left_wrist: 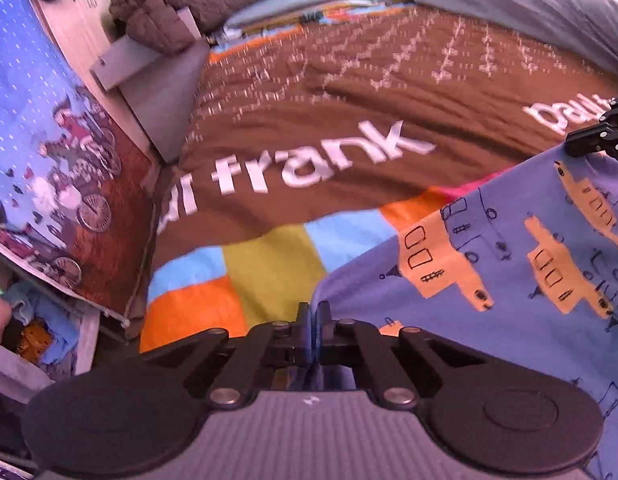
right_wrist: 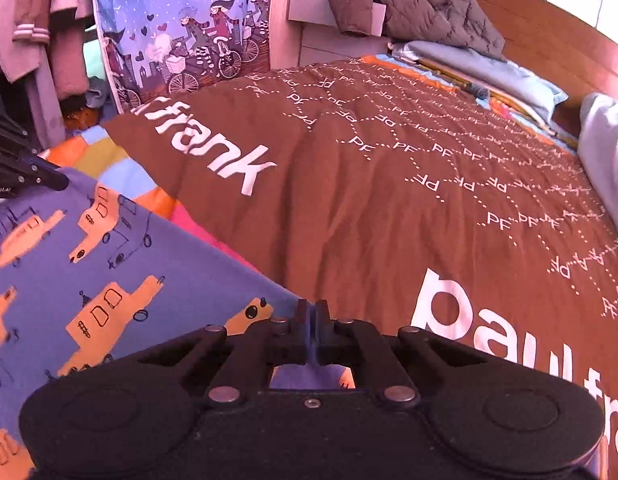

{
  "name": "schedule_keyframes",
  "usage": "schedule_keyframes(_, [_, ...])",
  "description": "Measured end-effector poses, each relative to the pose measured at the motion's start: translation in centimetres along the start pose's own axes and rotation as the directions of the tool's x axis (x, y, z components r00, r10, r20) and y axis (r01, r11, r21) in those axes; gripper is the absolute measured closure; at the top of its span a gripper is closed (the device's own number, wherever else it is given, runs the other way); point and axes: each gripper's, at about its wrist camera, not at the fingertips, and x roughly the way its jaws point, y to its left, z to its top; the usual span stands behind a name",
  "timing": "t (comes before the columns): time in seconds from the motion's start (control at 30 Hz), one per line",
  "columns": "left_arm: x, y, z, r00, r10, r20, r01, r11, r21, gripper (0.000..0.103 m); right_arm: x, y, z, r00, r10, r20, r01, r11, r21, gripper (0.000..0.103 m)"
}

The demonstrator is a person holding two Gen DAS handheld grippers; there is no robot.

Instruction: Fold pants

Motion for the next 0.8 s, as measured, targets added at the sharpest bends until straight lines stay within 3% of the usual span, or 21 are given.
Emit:
schedule_keyframes(0.17, [-5.6,-0.1,-0.6,0.992,0.027,0.121,-0.027,1.0,-0.003,0.102,-4.5,1.1,0.5,0.995,-0.031,0.097,0.03,0.999,0.014,0.103])
schedule_keyframes(0.27, [-9.5,-0.4,-1.5,0.989,0.016,0.144,-0.018,1.0,0.01,0.101,-9.3,2.0,0.2,0.989,-0.024,0.145,0.024,1.0,0.003,0.103])
schedule_keyframes(0.5, [-17.2,-2.7,-6.0,0.981,0.012,0.191,-0.038,0.99,0.135,0.101,-19.0,5.1,-3.3,0.988,0.055,0.143,-0.06,0.998,0.03,0.103])
schedule_keyframes(0.63, [-18.9,-4.7,-9.6,0.982,0.0,0.188,-0.043,0.974,0.223,0.101,-23.2,7.9,-6.7,0.987,0.105,0.125,-0.111,0.993,0.042,0.103])
schedule_keyframes(0.8, [-18.1,-7.3,-13.6,0.991,-0.014,0.136,-0.032,0.945,0.325,0.101,-25.3,11.1,-11.8,0.987,0.134,0.084,-0.14,0.988,0.065,0.103])
